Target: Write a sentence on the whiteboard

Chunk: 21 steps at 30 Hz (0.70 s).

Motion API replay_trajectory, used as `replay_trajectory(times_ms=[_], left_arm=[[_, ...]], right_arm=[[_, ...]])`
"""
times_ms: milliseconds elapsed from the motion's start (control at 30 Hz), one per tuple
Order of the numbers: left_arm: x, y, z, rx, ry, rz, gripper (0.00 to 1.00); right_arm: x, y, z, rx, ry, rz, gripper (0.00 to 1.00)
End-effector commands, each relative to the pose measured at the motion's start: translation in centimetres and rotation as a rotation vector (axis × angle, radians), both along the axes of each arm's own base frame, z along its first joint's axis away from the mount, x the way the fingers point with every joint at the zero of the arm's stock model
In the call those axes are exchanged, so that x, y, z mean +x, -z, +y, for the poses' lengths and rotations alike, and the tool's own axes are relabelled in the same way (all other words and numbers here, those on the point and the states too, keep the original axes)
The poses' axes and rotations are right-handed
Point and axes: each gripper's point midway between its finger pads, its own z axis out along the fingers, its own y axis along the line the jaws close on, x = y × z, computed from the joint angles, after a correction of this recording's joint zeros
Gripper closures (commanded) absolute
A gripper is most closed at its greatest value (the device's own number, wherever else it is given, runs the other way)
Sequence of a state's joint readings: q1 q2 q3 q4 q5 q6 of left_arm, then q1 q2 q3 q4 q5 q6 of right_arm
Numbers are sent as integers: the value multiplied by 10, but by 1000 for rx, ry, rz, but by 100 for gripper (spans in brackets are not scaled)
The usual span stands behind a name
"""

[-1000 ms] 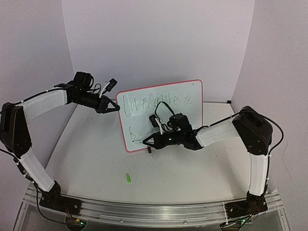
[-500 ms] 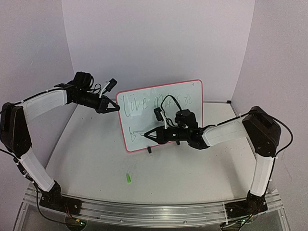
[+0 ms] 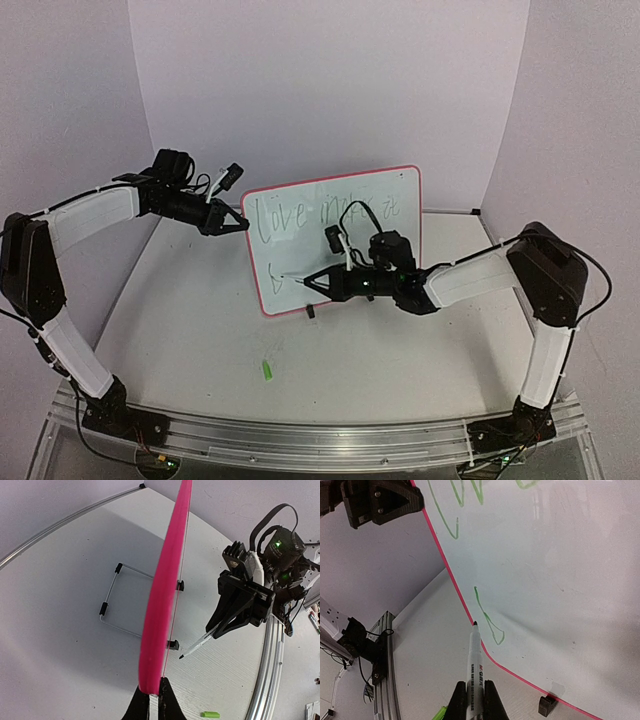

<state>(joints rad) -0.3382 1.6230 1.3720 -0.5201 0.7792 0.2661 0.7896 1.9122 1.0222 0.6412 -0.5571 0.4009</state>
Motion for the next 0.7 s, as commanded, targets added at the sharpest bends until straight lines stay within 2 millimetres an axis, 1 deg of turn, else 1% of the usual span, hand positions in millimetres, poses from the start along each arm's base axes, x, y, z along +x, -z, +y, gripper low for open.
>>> replay_trajectory(times_ms=[0, 200, 400, 667], left_arm=[[-12, 6, -3, 33, 27, 2, 100], [-12, 6, -4, 33, 28, 1, 100], [-11, 7, -3, 34, 27, 3, 100], [-11, 7, -4, 34, 28, 4, 100]], right_arm=[[17, -2, 6, 21, 32, -16, 100], [25, 5, 1, 10, 60, -10, 100], [34, 9, -9, 0, 96, -7, 100], [36, 17, -25, -16, 127, 13, 100]])
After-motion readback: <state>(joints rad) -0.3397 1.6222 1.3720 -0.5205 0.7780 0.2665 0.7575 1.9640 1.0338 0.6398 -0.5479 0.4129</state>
